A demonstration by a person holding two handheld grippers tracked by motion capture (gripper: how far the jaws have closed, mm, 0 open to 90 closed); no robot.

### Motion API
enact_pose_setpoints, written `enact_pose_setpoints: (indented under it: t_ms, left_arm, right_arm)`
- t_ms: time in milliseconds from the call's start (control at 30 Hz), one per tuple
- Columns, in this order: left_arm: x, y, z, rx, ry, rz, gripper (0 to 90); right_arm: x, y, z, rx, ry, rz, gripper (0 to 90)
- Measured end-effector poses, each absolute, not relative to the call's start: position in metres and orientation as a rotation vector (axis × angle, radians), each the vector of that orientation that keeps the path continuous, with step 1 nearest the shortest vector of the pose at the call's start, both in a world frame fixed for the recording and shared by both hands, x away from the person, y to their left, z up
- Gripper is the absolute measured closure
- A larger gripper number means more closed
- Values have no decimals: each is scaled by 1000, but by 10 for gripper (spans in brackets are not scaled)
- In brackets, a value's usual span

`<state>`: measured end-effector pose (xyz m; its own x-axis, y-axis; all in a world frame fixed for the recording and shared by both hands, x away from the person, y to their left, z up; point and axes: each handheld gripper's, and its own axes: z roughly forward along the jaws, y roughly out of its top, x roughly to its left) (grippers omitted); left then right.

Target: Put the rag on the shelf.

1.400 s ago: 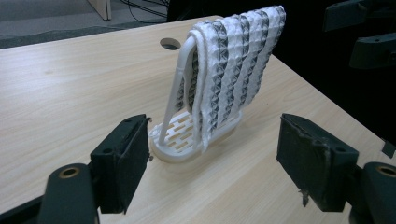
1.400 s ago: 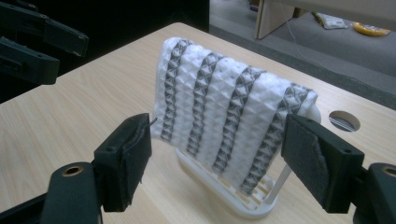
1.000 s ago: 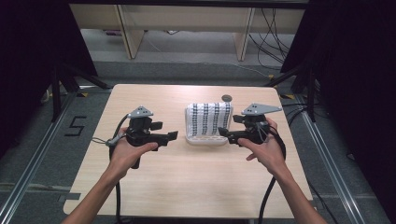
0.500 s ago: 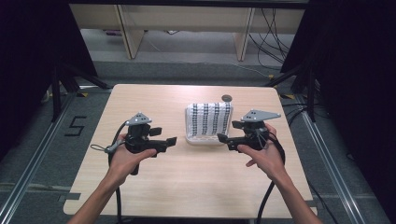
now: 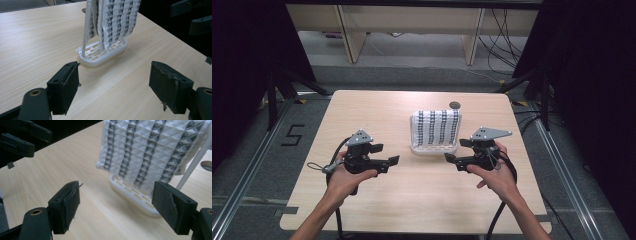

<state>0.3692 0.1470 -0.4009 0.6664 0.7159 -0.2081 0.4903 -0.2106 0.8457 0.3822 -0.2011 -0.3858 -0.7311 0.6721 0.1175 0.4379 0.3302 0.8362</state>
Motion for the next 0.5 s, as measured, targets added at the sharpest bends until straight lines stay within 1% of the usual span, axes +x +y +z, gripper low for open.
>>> enact_pose_setpoints:
  t_ms: [400,500]
  left_arm:
    - [351,145,-411,1901,915,314,219]
    - [347,145,-415,1889,904,298,219]
  right_arm:
    - [368,-199,-397,994,2373,1368,238]
    - [365,-200,-401,976,2371,1361,240]
